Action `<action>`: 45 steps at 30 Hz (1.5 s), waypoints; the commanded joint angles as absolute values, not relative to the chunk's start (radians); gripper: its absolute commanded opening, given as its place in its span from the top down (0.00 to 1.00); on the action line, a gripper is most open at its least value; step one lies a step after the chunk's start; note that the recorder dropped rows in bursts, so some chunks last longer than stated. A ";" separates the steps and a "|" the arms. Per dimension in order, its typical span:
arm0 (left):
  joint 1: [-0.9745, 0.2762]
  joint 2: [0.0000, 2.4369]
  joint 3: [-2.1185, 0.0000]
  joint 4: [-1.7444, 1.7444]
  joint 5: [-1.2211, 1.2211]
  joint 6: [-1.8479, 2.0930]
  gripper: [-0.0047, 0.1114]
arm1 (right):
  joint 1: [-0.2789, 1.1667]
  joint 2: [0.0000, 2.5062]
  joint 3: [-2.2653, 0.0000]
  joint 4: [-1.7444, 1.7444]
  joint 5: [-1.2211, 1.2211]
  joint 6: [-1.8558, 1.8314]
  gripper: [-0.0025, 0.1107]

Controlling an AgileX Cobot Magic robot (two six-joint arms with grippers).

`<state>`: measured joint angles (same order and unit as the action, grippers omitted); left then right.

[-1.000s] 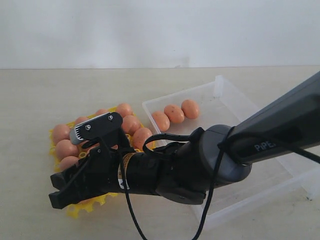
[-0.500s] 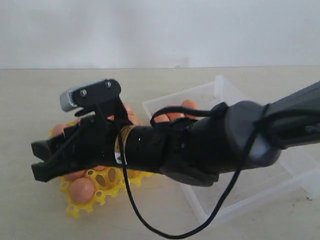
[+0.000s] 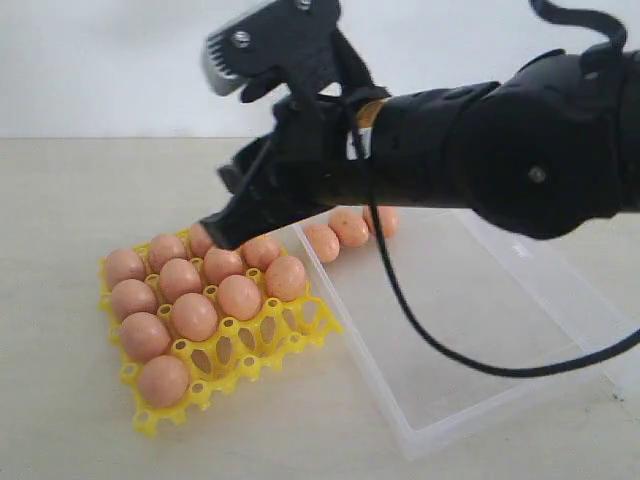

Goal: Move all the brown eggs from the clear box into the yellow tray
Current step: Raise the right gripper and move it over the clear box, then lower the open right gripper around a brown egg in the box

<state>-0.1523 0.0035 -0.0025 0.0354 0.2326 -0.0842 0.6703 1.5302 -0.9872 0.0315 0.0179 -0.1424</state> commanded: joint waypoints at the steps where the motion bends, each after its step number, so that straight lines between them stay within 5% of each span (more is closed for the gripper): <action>1: -0.150 0.000 0.000 0.034 0.226 -0.086 0.92 | 0.526 1.522 -0.989 0.078 0.175 -0.095 0.71; 7: -0.150 0.000 0.000 0.034 0.226 -0.086 0.92 | 0.329 1.530 -0.989 0.071 0.385 -0.032 0.71; 14: -0.150 0.000 0.000 0.034 0.226 -0.086 0.92 | 0.151 1.726 -1.194 0.026 0.898 -0.130 0.71; 25: -0.150 0.000 0.000 0.034 0.226 -0.086 0.92 | 0.151 2.092 -1.761 0.245 0.997 -0.355 0.70; 30: -0.150 0.000 0.000 0.034 0.226 -0.086 0.92 | 0.151 2.174 -1.806 0.279 0.990 -0.406 0.70; 37: -0.150 0.000 0.000 0.034 0.226 -0.086 0.92 | 0.151 2.234 -1.806 0.317 0.919 -0.504 0.41; 45: -0.150 0.000 0.000 0.034 0.226 -0.086 0.92 | 0.151 2.248 -1.806 0.333 0.810 -0.473 0.42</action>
